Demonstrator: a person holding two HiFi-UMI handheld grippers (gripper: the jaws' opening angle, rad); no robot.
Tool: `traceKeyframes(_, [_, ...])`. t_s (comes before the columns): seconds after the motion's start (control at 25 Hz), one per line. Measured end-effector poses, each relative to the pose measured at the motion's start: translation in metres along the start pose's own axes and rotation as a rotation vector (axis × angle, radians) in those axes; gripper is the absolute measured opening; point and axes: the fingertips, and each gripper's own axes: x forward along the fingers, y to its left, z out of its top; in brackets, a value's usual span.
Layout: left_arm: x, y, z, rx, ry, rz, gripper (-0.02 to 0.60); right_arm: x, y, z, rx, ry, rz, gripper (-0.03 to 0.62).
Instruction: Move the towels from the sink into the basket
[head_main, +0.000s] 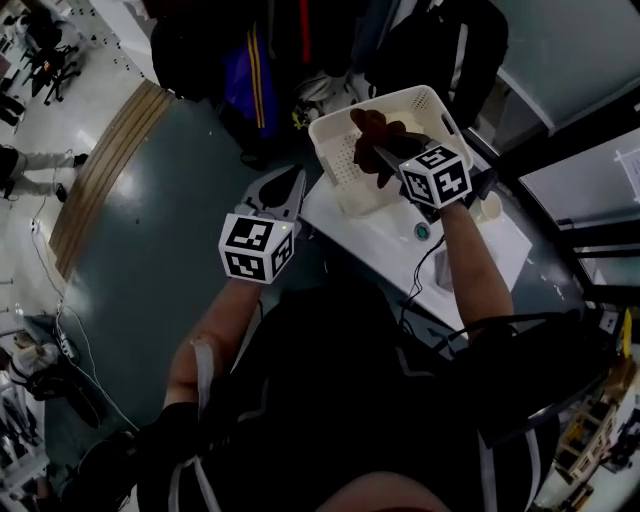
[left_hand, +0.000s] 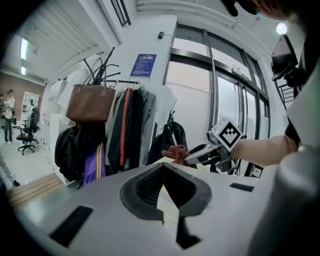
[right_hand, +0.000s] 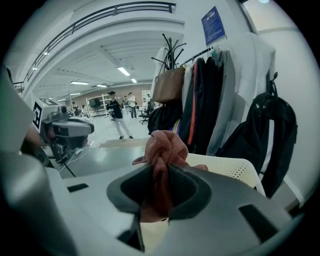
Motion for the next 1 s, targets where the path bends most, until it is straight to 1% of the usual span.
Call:
traceKeyframes(0.12, [0.003, 0.015, 0.001, -0.005, 0.008, 0.059, 0.008, 0.032, -0.005, -0.007, -0.042, 0.066, 0.078, 0.097])
traceKeyframes(0.24, [0.006, 0.025, -0.003, -0.012, 0.023, 0.11, 0.008, 0.06, -0.009, -0.023, -0.099, 0.138, 0.14, 0.097])
traceKeyframes(0.48, [0.0, 0.047, -0.024, -0.102, 0.062, 0.207, 0.008, 0.113, 0.001, -0.063, -0.166, 0.262, 0.262, 0.101])
traceKeyframes(0.56, [0.001, 0.051, -0.025, -0.117, 0.06, 0.236, 0.008, 0.125, 0.003, -0.078, -0.181, 0.31, 0.298, 0.104])
traceKeyframes(0.68, [0.004, 0.049, -0.024, -0.109, 0.055, 0.266, 0.008, 0.136, -0.002, -0.101, -0.224, 0.381, 0.309, 0.106])
traceKeyframes(0.76, [-0.001, 0.049, -0.025, -0.117, 0.059, 0.278, 0.008, 0.145, -0.002, -0.109, -0.231, 0.407, 0.305, 0.106])
traceKeyframes(0.92, [-0.014, 0.054, -0.028, -0.076, 0.08, 0.307, 0.008, 0.165, -0.004, -0.116, -0.161, 0.432, 0.273, 0.11])
traceKeyframes(1.0, [-0.019, 0.054, -0.03, -0.082, 0.076, 0.32, 0.008, 0.168, -0.006, -0.12, -0.156, 0.44, 0.258, 0.115])
